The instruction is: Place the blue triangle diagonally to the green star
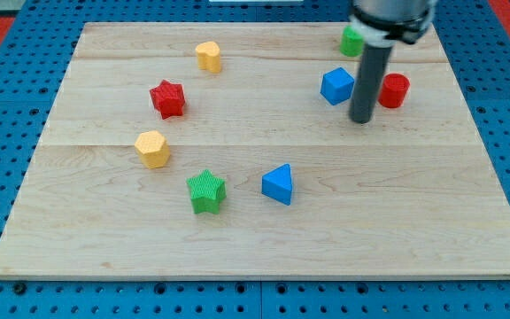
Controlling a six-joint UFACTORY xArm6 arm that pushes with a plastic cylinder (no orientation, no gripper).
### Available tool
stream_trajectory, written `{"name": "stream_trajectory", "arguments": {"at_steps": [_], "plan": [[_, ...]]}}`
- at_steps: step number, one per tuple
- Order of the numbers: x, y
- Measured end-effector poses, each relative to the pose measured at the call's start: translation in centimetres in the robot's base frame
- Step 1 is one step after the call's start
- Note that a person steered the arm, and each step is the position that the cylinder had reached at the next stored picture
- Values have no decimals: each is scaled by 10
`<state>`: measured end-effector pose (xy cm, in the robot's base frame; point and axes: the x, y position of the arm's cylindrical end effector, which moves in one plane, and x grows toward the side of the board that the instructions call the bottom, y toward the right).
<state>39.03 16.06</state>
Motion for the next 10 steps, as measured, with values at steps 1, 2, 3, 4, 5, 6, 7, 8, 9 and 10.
{"name": "stream_trajectory", "arguments": {"at_steps": [1, 2, 3, 4, 5, 6, 7, 8, 9, 10], "plan": [[-2, 49], [-30, 57], [-91, 9], [-118, -7], [-52, 32], [-6, -26], [-48, -69], [-56, 4], [-61, -1], [-12, 10]]}}
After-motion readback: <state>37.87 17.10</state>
